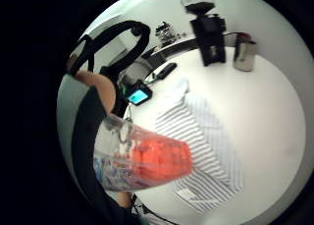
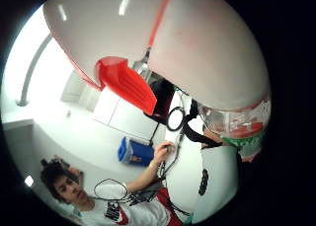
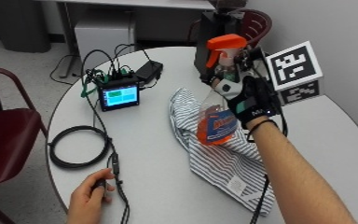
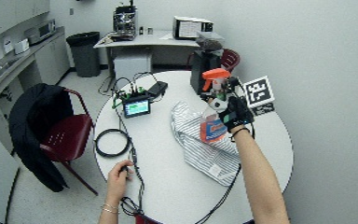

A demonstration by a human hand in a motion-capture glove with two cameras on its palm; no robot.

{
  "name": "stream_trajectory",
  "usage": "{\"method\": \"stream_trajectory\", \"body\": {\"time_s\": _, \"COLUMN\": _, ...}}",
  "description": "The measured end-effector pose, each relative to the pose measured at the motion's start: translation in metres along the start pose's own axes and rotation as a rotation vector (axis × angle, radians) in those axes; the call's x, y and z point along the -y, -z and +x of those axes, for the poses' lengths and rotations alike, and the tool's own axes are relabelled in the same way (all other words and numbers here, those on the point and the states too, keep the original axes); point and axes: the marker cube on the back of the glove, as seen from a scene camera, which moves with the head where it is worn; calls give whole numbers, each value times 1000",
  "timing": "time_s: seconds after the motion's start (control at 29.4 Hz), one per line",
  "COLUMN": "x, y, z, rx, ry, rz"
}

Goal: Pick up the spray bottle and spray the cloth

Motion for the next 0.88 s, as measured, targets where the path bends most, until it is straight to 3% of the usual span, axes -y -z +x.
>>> {"method": "stream_trajectory", "body": {"time_s": 0.54, "x": -15, "y": -102, "z": -20, "rx": 90, "ry": 51, "rz": -106}}
{"method": "stream_trajectory", "body": {"time_s": 0.88, "x": -27, "y": -129, "z": -26, "rx": 109, "ry": 101, "rz": -112}}
